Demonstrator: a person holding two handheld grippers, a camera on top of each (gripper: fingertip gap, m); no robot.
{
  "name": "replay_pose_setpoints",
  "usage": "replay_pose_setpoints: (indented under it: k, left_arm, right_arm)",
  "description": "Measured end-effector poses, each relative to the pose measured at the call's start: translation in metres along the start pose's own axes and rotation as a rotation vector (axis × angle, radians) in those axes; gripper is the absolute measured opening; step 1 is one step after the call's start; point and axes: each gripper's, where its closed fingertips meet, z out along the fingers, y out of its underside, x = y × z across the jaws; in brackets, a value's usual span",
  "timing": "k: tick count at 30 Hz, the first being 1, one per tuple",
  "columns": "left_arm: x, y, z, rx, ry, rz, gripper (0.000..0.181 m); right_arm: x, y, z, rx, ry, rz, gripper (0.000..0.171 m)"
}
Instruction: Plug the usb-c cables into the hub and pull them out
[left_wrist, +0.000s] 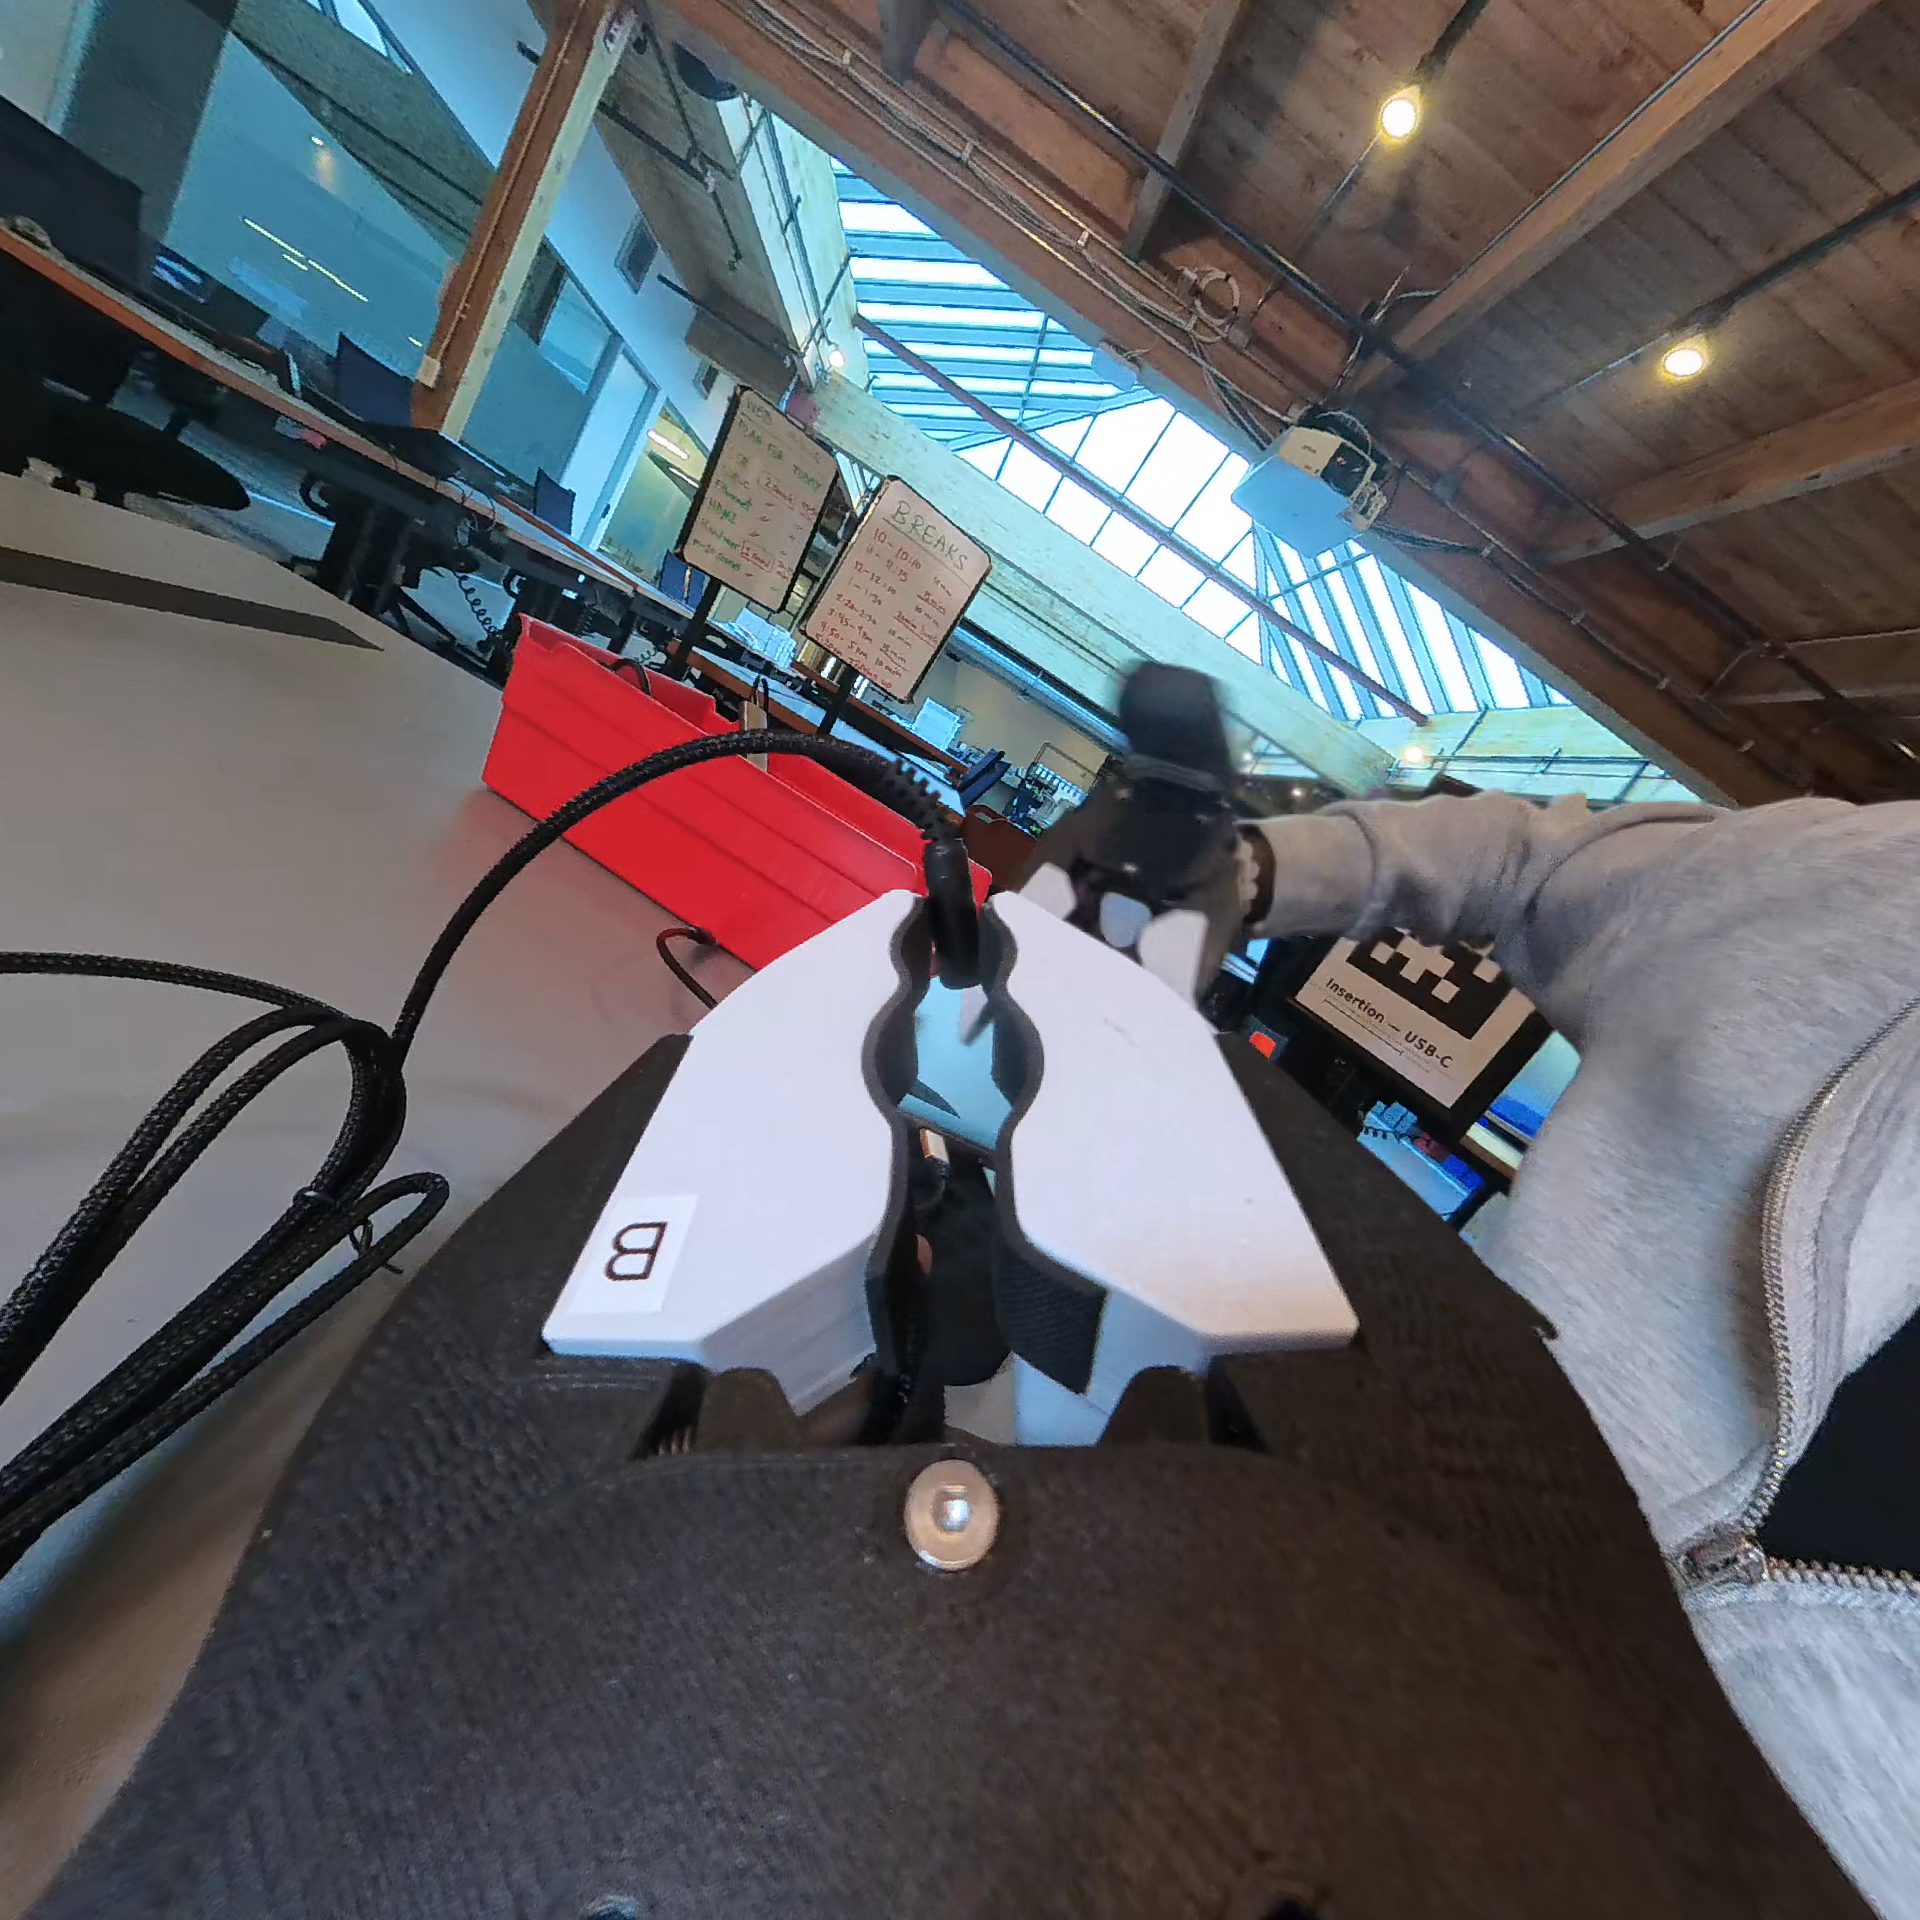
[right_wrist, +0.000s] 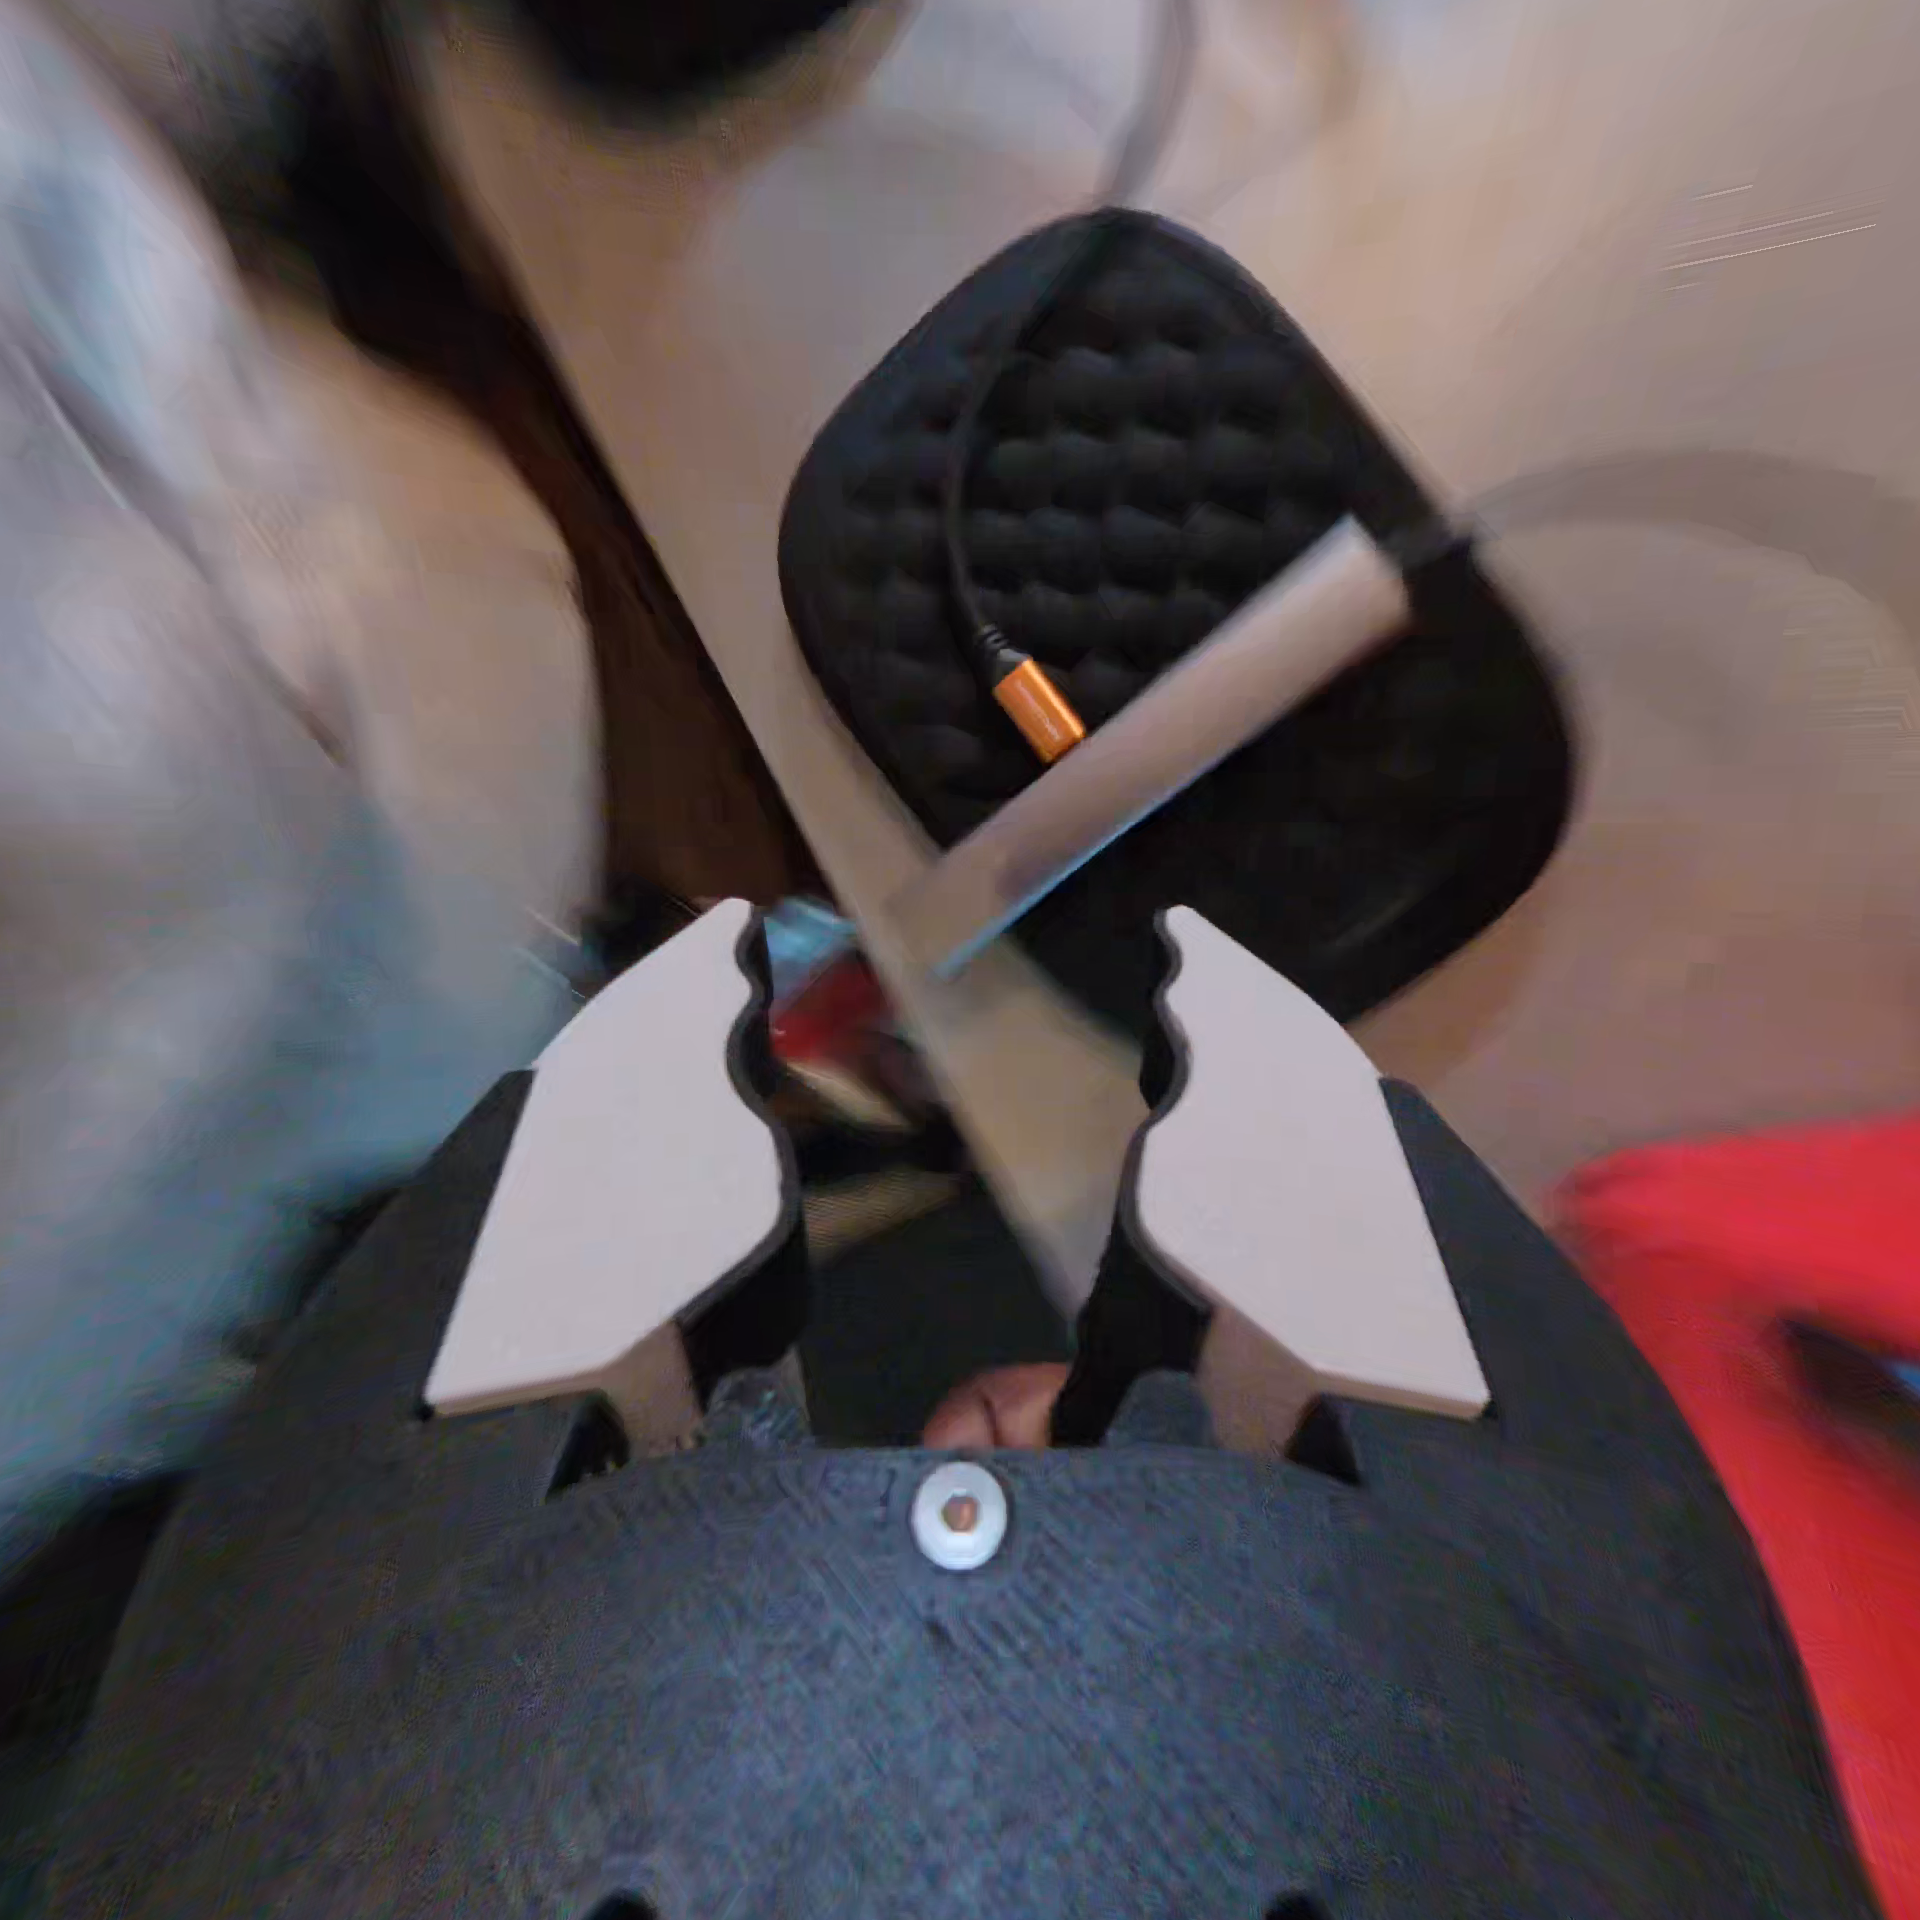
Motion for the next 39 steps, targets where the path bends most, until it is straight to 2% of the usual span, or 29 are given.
replay_pose_setpoints:
  k: [1,3,5,7,12,14,16,20,22,24,31,33,39]
  left_arm:
    - [0.0,0.0,0.0,0.001,0.001,-0.002,0.009]
    - [0.0,0.0,0.0,0.004,0.003,-0.004,0.009]
    - [0.0,0.0,0.0,0.004,0.004,-0.006,0.009]
    - [0.0,0.0,0.0,0.003,0.004,-0.004,0.009]
    - [0.001,0.003,0.002,-0.02,0.006,0.005,0.009]
    - [0.001,0.004,0.002,-0.025,0.008,0.007,0.009]
    - [0.001,0.004,0.002,-0.024,0.01,0.005,0.009]
    - [0.001,0.004,0.001,-0.022,0.013,0.0,0.009]
    - [0.001,0.004,0.002,-0.026,0.013,0.002,0.009]
    - [0.001,0.005,0.002,-0.031,0.014,0.006,0.009]
    - [0.003,0.006,0.003,-0.046,0.0,0.044,0.009]
    - [0.007,0.005,0.004,-0.058,-0.017,0.074,0.009]
    - [0.033,-0.01,0.004,-0.041,0.034,0.062,0.009]
  right_arm:
    - [-0.003,0.0,-0.001,0.04,-0.129,0.34,0.068]
    - [-0.004,0.004,0.0,0.102,-0.354,0.804,0.057]
    - [0.0,0.014,0.009,0.138,-0.439,0.98,0.054]
    - [-0.006,0.015,0.019,0.152,-0.517,1.033,0.053]
    - [-0.01,0.013,0.035,0.225,-0.6,1.086,0.047]
    - [-0.011,0.012,0.04,0.262,-0.588,1.067,0.037]
    - [-0.011,0.006,0.037,0.326,-0.614,1.069,0.014]
    - [-0.011,0.003,0.032,0.407,-0.644,1.087,0.014]
    - [-0.012,0.002,0.027,0.438,-0.672,1.106,0.033]
    - [-0.01,0.004,0.027,0.471,-0.661,1.123,0.013]
    - [-0.014,-0.007,0.028,0.574,-0.681,1.076,0.009]
    - [-0.022,-0.02,0.023,0.629,-0.667,1.016,0.009]
    - [-0.033,-0.092,-0.001,0.842,-0.564,0.7,0.009]
